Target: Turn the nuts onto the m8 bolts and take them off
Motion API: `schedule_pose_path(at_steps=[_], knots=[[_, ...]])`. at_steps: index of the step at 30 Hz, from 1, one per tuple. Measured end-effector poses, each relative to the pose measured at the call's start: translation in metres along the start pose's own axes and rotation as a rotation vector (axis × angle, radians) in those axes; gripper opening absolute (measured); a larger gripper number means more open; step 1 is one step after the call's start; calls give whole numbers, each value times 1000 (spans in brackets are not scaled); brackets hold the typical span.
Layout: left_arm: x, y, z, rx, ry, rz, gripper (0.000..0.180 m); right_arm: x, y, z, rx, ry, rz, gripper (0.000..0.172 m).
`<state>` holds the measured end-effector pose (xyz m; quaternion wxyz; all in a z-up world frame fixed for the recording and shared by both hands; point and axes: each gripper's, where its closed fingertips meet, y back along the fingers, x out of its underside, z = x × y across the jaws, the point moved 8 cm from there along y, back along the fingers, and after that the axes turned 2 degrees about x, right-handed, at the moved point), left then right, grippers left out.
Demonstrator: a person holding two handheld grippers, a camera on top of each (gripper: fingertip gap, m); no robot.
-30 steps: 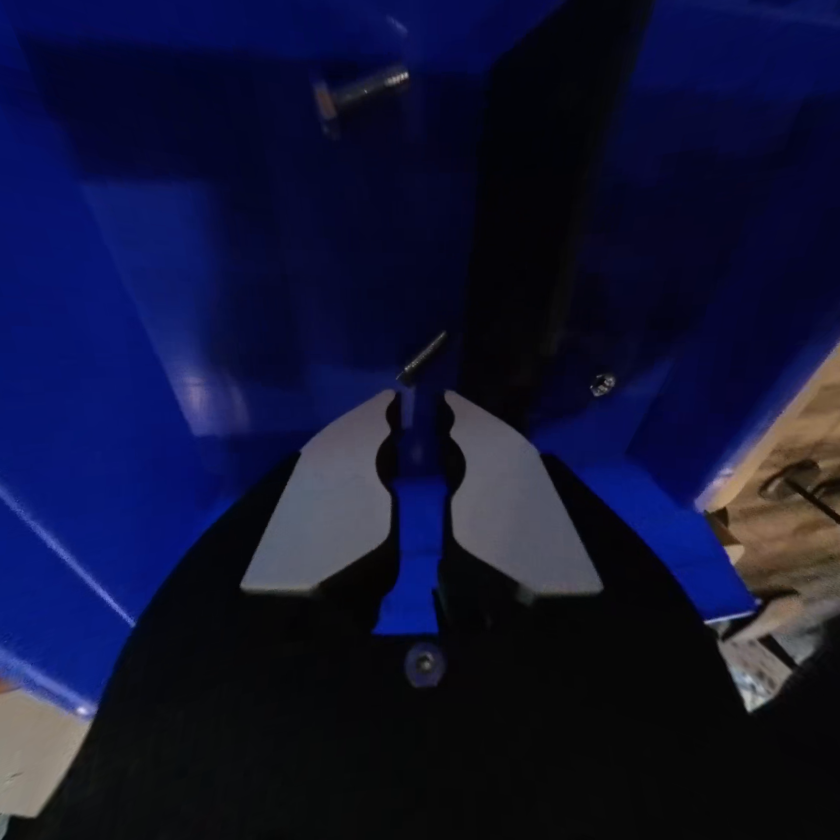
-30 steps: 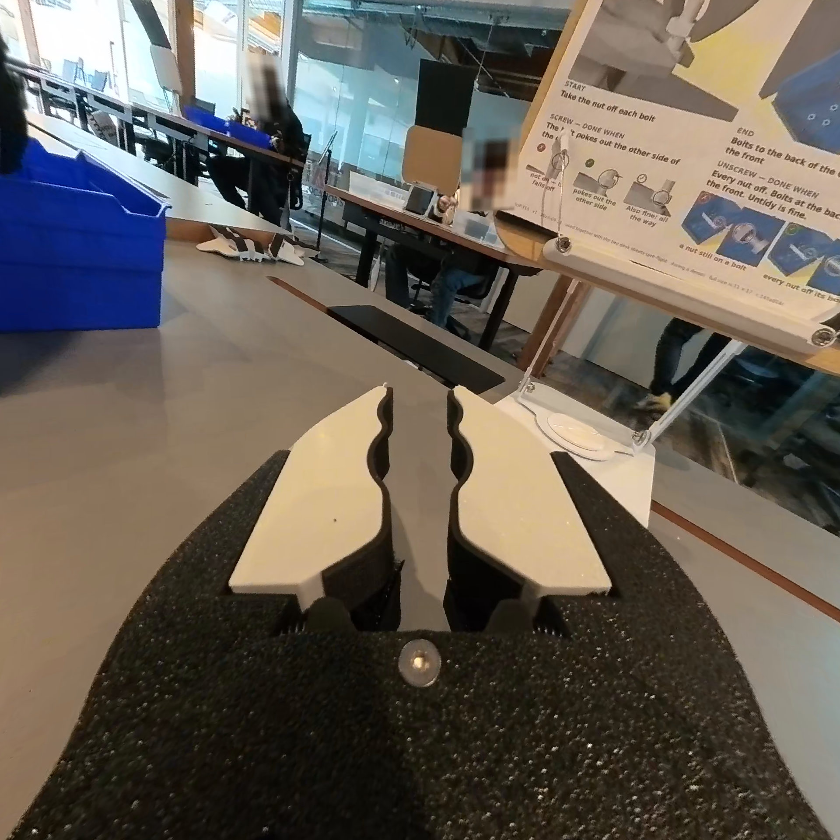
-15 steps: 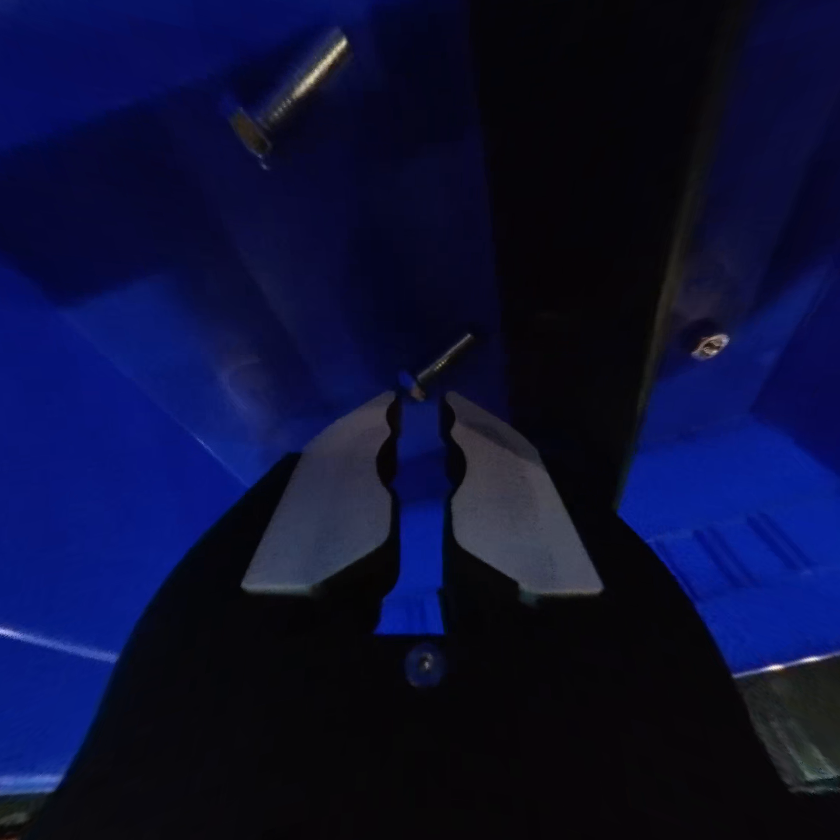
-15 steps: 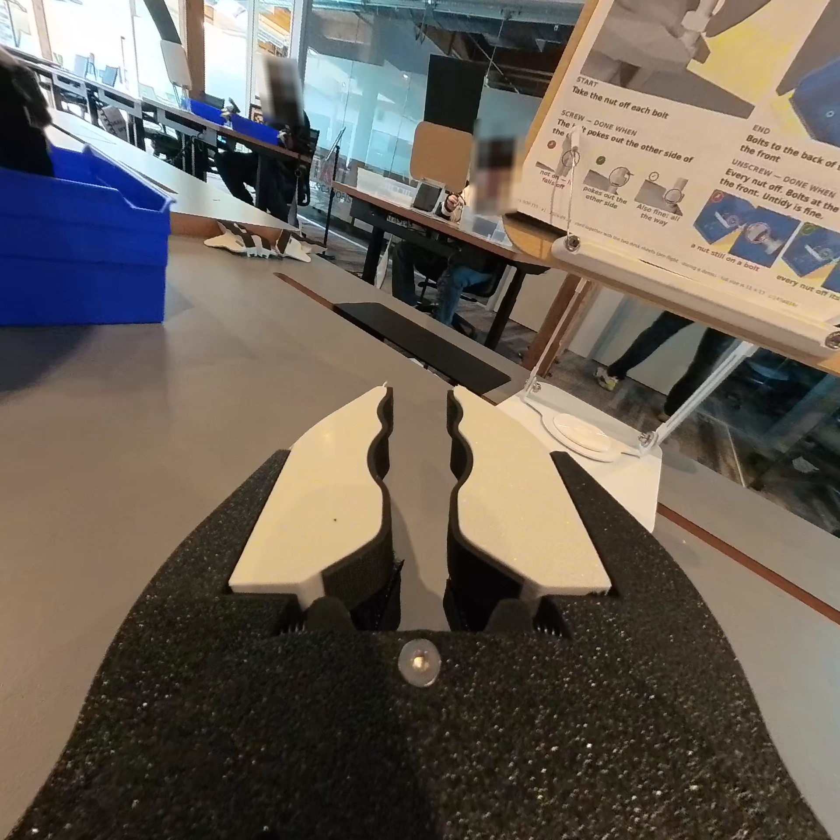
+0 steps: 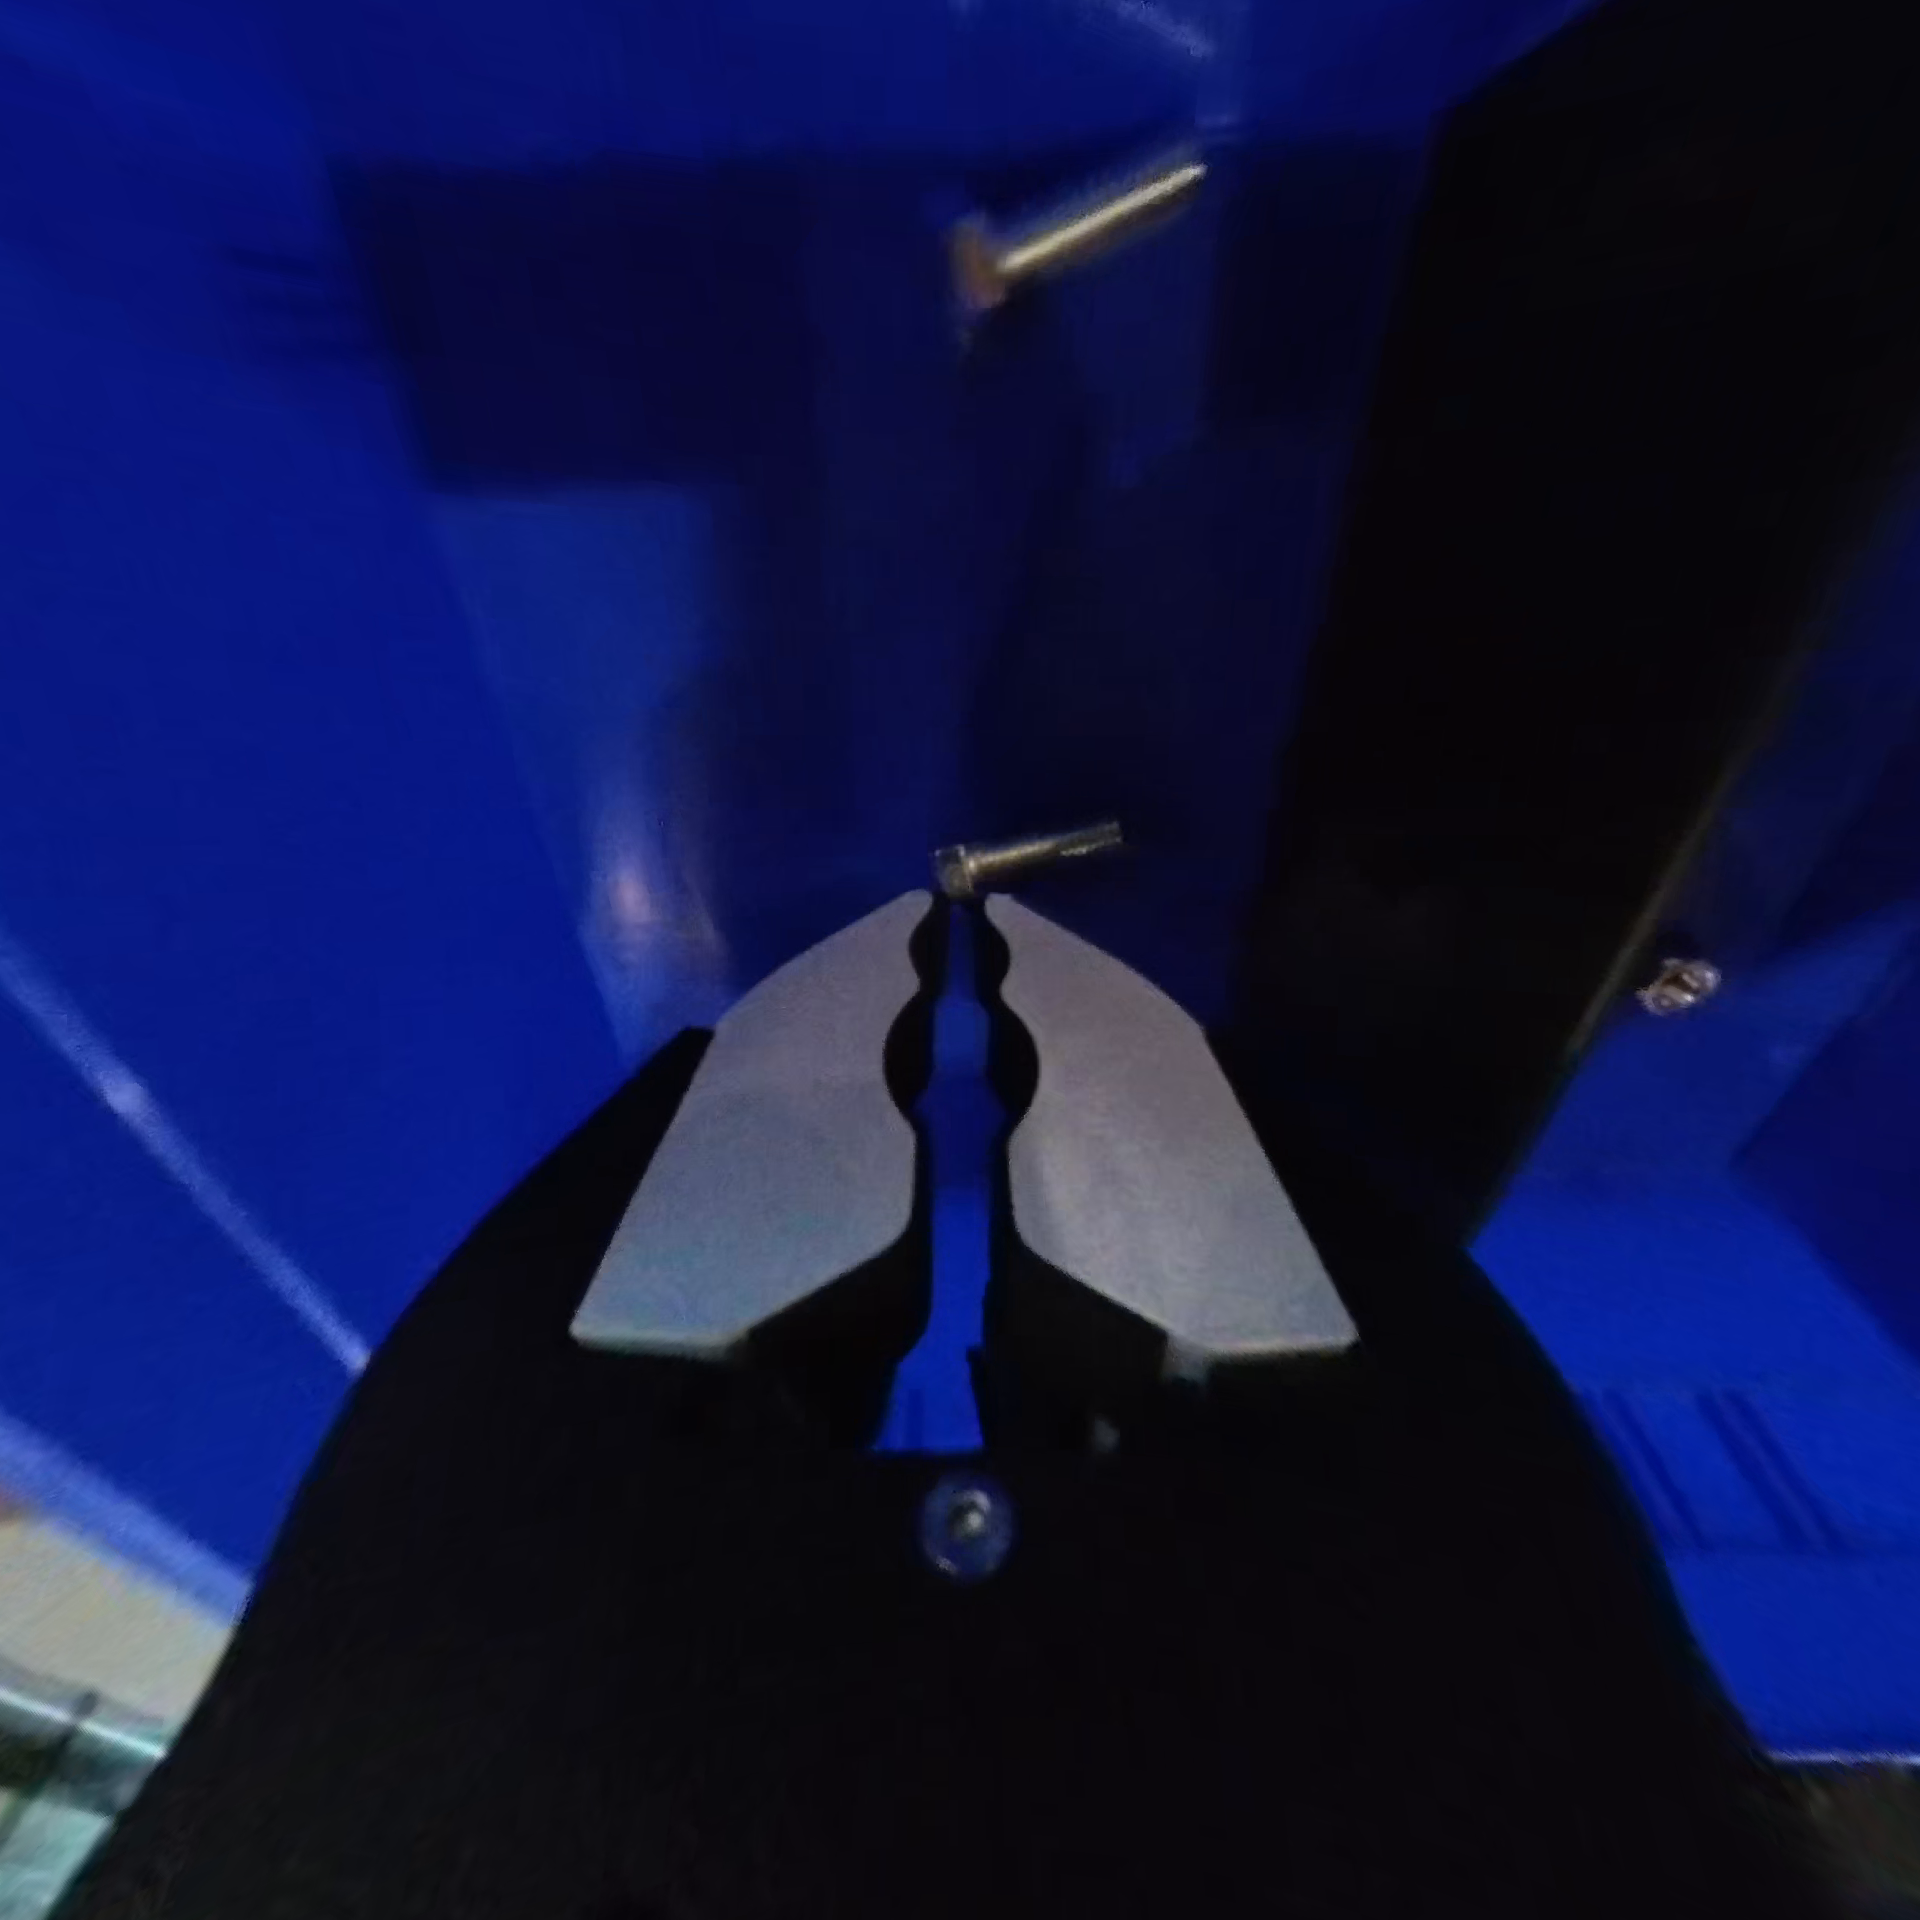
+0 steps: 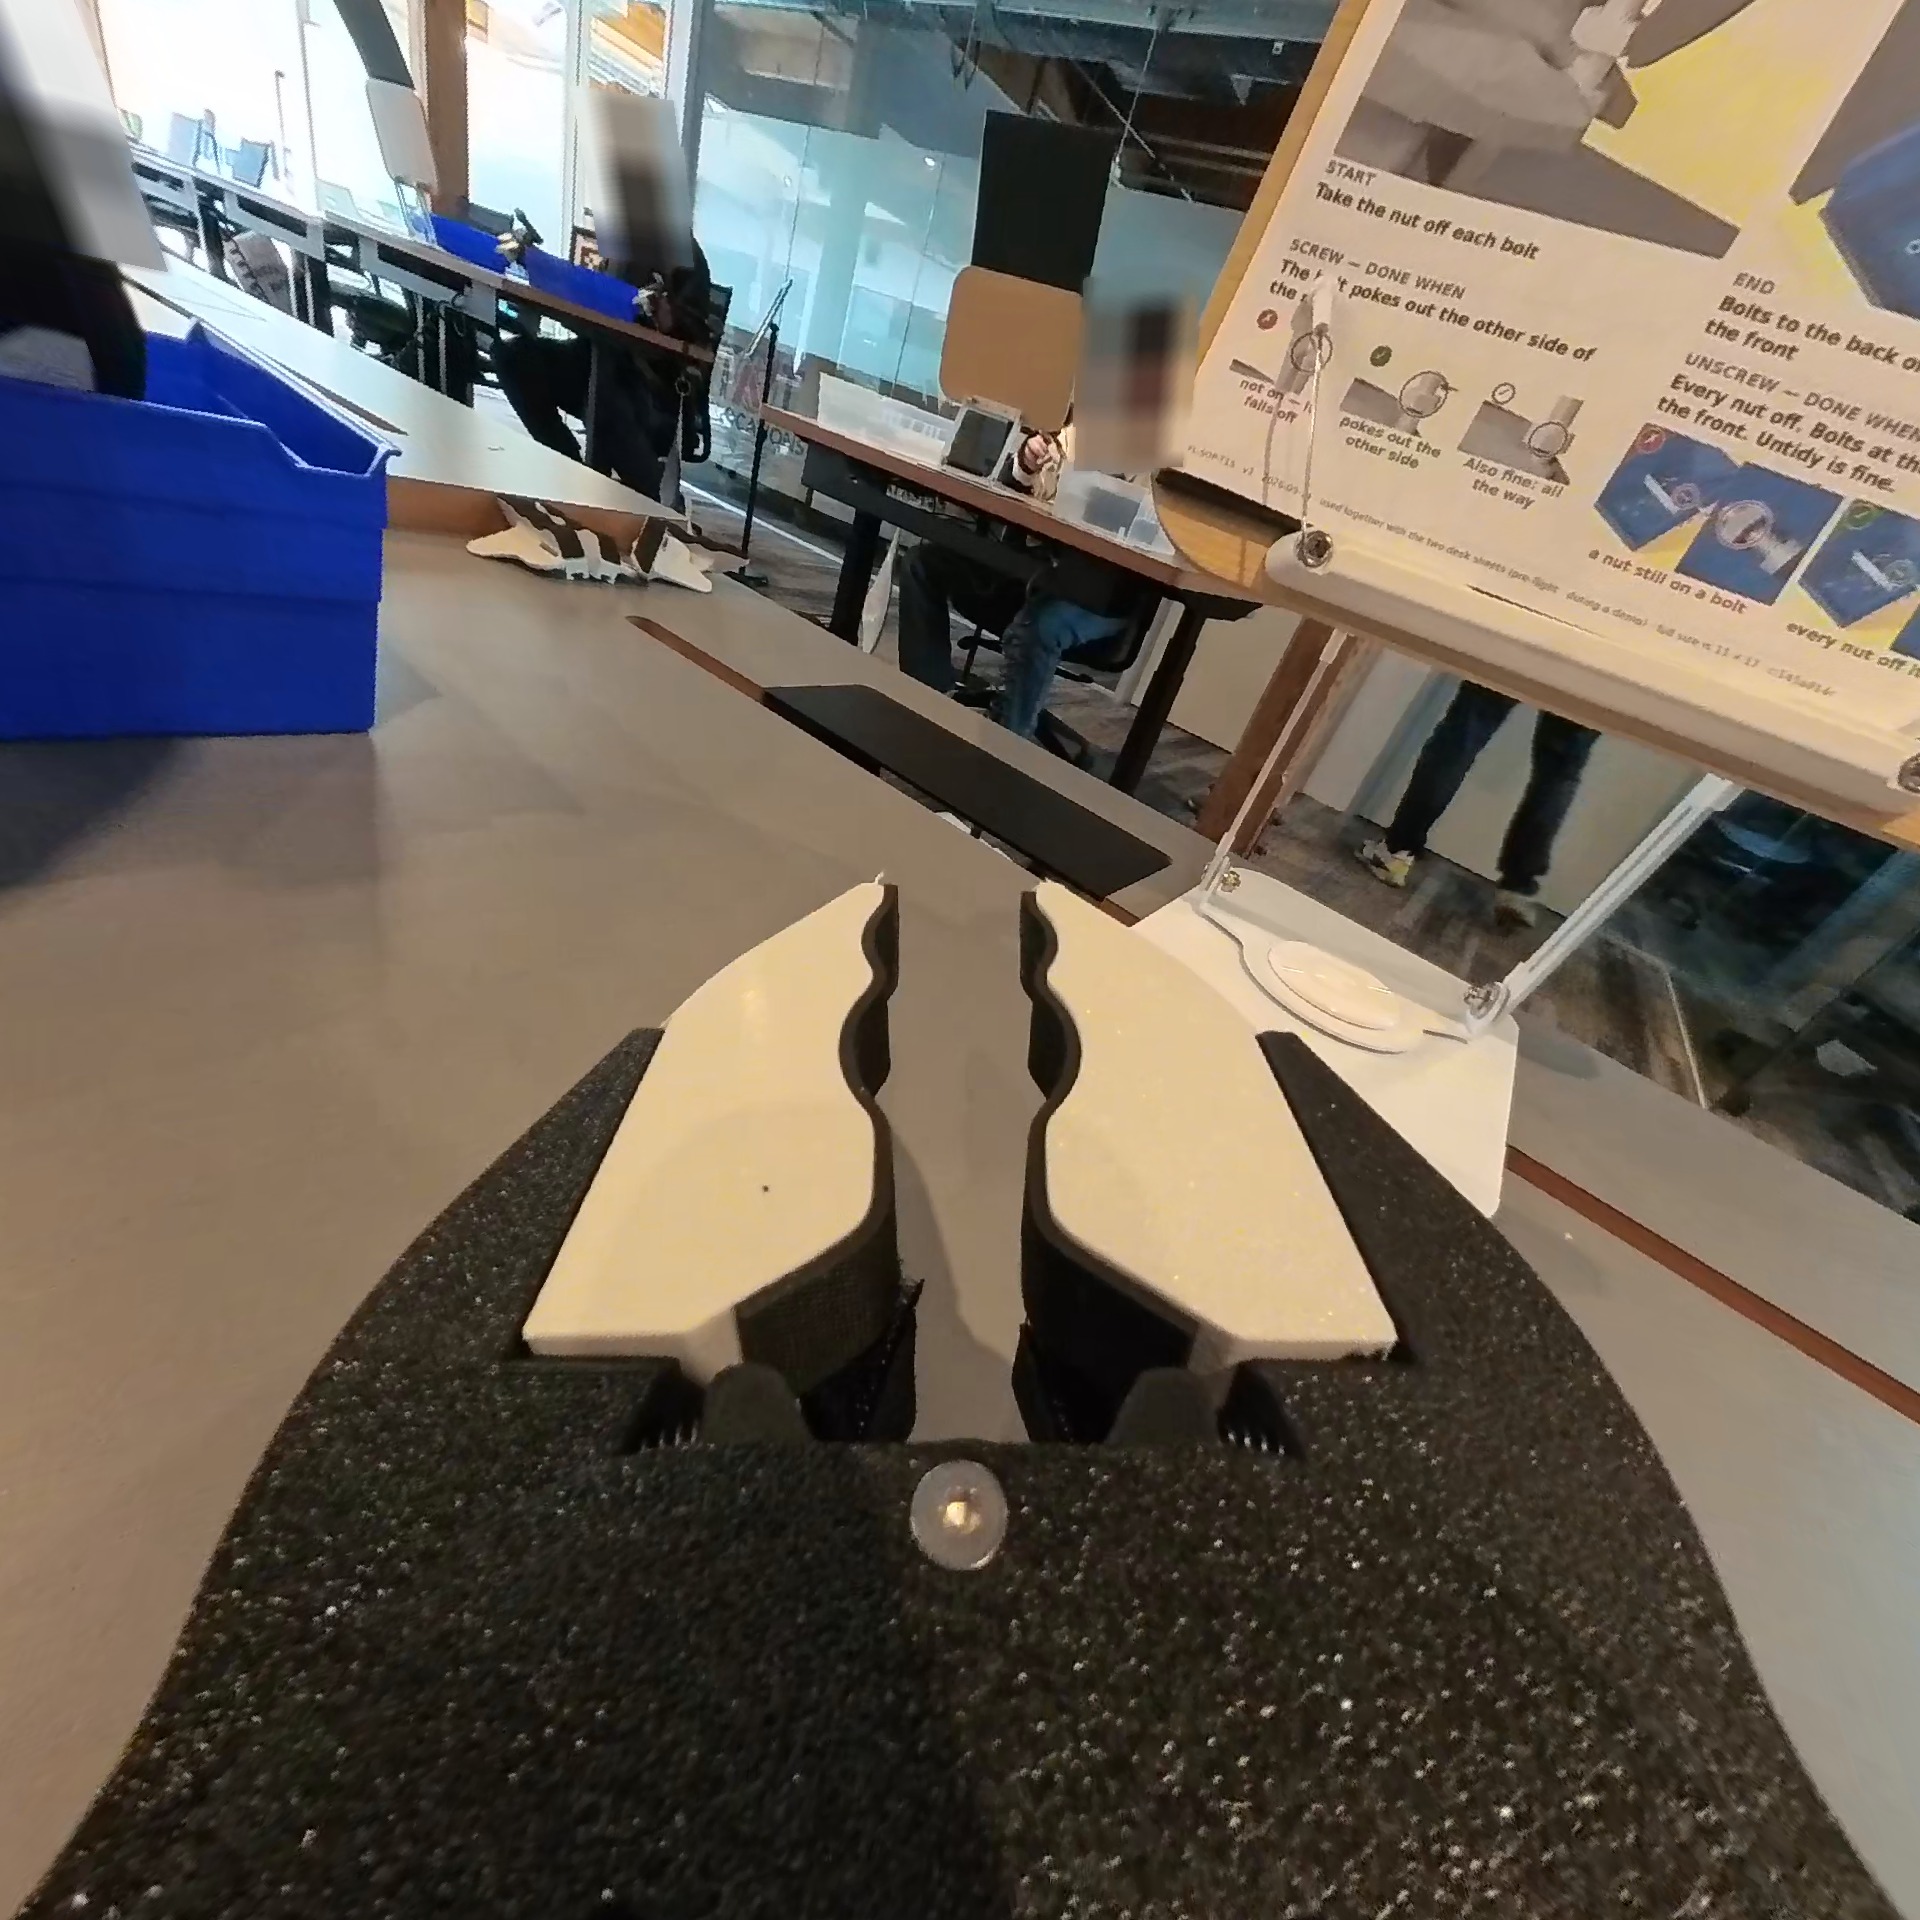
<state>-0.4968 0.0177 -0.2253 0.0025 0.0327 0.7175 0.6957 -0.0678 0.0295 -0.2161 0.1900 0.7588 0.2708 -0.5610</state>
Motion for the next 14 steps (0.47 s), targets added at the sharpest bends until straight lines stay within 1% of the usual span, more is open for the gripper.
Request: schedule_pose_path(at_steps=[1,4,7,9,11,14], knots=[[3,5,2,-29,44,-17,5,0,0,0,2,-1,0,21],[9,31,6,-126,193,-117,5,0,-1,-1,7,-3,-1,21],[4,67,1,-234,324,-257,5,0,-1,0,13,5,-5,21],[-12,95,-10,-304,382,-357,4,0,-1,0,16,14,-5,21],[-35,122,-27,-370,422,-431,4,0,-1,1,19,19,-9,21],[-72,152,-62,-424,490,-450,4,-1,0,0,20,8,-28,20]])
